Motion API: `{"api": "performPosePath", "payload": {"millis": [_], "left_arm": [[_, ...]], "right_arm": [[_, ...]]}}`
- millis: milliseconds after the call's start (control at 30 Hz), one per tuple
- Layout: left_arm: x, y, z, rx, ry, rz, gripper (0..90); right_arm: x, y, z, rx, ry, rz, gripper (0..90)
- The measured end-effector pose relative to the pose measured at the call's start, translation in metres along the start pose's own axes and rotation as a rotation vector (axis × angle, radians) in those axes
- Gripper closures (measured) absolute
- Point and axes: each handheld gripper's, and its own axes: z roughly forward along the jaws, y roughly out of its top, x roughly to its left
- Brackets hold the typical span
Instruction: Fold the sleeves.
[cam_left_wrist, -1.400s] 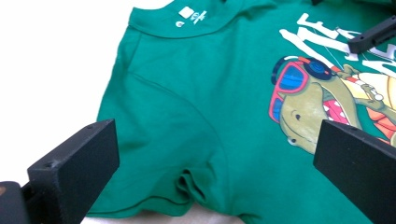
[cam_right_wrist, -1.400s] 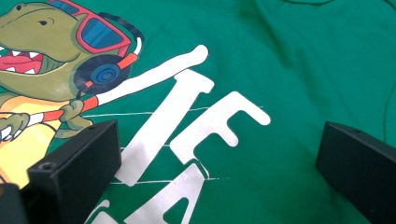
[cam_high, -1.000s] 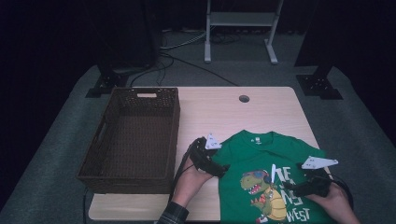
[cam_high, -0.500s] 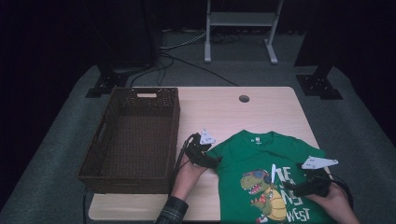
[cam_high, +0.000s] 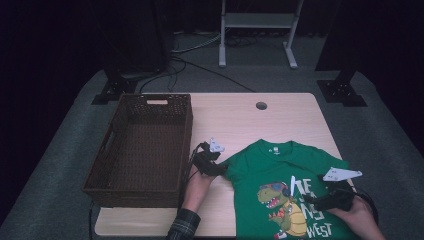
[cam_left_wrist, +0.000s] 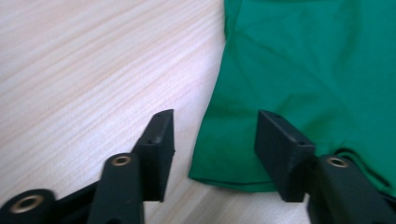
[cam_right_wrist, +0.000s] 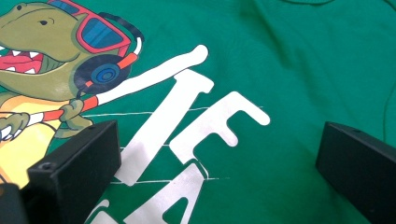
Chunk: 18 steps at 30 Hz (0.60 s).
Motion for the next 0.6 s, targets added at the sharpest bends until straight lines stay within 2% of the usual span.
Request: {"api": "performPosePath", "payload": {"millis": [133, 233, 300, 333, 433, 500, 533, 600], "left_arm": [[0.0010, -0.0026, 0.0040, 0.016, 0.049, -0.023, 54.4], [0.0008, -0.0039, 0.0067, 0.039, 0.070, -0.038, 58.7], [0.0006, -0.0048, 0.0071, 0.043, 0.066, -0.053, 59.8], [0.0002, -0.0049, 0.0070, 0.043, 0.065, -0.062, 63.7], [-0.0012, -0.0049, 0.0069, 0.046, 0.049, -0.088, 67.9], [-0.0014, -0.0048, 0.0070, 0.048, 0.027, -0.103, 75.5], [-0.0015, -0.0046, 0.0072, 0.048, 0.018, -0.102, 82.6], [-0.0016, -0.0045, 0.0077, 0.043, 0.013, -0.102, 84.7]], "right_arm": [[0.0000, 0.0000, 0.0000, 0.000, 0.000, 0.000, 0.0], [0.0000, 0.0000, 0.0000, 0.000, 0.000, 0.000, 0.0], [0.0001, 0.0000, 0.0000, 0.000, 0.000, 0.001, 0.0], [0.0000, 0.0000, 0.0000, 0.000, 0.000, 0.000, 0.0], [0.0000, 0.0000, 0.0000, 0.000, 0.000, 0.000, 0.0], [0.0001, 0.0000, 0.0000, 0.000, 0.000, 0.001, 0.0], [0.0001, 0.0000, 0.0000, 0.000, 0.000, 0.001, 0.0], [0.0001, 0.0000, 0.0000, 0.000, 0.000, 0.000, 0.0]]}}
